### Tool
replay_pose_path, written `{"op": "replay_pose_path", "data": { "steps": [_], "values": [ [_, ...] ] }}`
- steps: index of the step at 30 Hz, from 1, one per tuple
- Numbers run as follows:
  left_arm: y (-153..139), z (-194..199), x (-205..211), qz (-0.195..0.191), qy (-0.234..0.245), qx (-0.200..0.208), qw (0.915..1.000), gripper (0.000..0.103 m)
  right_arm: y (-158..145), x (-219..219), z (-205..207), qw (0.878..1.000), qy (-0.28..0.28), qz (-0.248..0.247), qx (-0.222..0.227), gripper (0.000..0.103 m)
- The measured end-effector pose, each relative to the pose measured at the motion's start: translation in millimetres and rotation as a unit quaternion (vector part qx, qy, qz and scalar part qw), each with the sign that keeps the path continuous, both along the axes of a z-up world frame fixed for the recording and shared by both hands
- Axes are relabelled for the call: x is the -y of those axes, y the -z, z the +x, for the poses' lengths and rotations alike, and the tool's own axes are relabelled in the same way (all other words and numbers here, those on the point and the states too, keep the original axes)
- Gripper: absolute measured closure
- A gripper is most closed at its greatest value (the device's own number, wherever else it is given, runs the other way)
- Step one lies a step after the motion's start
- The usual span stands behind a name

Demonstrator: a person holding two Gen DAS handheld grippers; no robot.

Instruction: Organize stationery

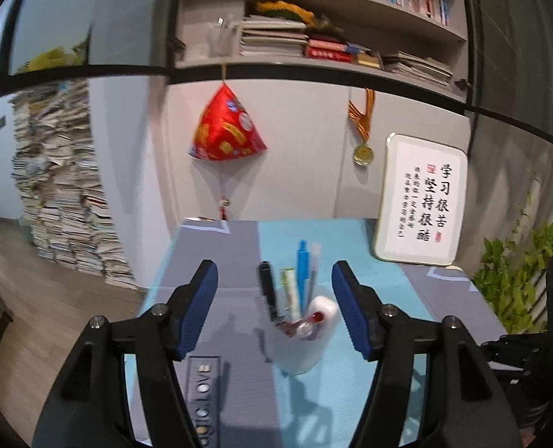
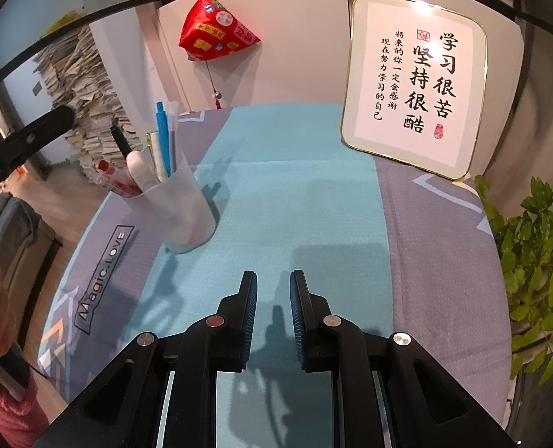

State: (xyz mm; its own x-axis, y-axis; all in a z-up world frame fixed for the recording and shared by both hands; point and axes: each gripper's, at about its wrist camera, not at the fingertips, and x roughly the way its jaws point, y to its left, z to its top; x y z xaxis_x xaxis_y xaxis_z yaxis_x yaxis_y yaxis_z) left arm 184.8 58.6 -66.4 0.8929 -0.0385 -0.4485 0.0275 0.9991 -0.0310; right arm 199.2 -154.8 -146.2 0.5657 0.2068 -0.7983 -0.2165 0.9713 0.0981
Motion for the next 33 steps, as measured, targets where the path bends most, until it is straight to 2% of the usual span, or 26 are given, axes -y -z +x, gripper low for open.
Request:
{"op": "replay_pose_path", "data": {
  "steps": [4,9,14,17,18,20,22,28,33],
  "values": [
    [-1.5,-18.3,-3.5,-0.018,0.004,-0.005,0.9998,0.039,-7.2,-5.1,-7.6,1.0,-0.004,-0.003,0.009,0.086],
    [-3.8,-45.7,0.8,-0.034,0.006,0.009,0.9994,0.033,-25.2,-9.1,-27.4,0.999,-0.002,-0.009,0.036,0.086],
    [-5.8,-69.1,9.6,-0.026,0.013,0.017,0.9994,0.025,-52.8,-6.0,-55.1,0.997,0.02,-0.017,0.078,0.086],
    [-9.9,-85.2,17.0,-0.014,0.022,0.02,0.9995,0.024,-72.8,-1.5,-75.9,0.993,0.037,-0.023,0.109,0.085],
    [-11.3,-91.5,17.9,-0.012,0.023,0.025,0.9994,0.024,-78.3,0.2,-82.1,0.992,0.042,-0.025,0.118,0.084],
    [-16.2,-106.1,21.1,-0.01,0.027,0.038,0.9989,0.024,-93.0,3.5,-98.9,0.988,0.054,-0.025,0.141,0.074],
    [-21.5,-118.6,23.5,-0.009,0.034,0.048,0.9982,0.023,-105.9,7.5,-116.5,0.984,0.065,-0.023,0.164,0.072],
    [-43.0,-163.1,35.7,-0.001,0.046,0.091,0.9948,0.021,-135.1,13.5,-163.3,0.976,0.086,-0.016,0.199,0.071],
    [-58.8,-198.7,43.6,0.003,0.055,0.13,0.99,0.015,-154.2,13.1,-197.0,0.968,0.094,-0.02,0.23,0.071]
  ]
}}
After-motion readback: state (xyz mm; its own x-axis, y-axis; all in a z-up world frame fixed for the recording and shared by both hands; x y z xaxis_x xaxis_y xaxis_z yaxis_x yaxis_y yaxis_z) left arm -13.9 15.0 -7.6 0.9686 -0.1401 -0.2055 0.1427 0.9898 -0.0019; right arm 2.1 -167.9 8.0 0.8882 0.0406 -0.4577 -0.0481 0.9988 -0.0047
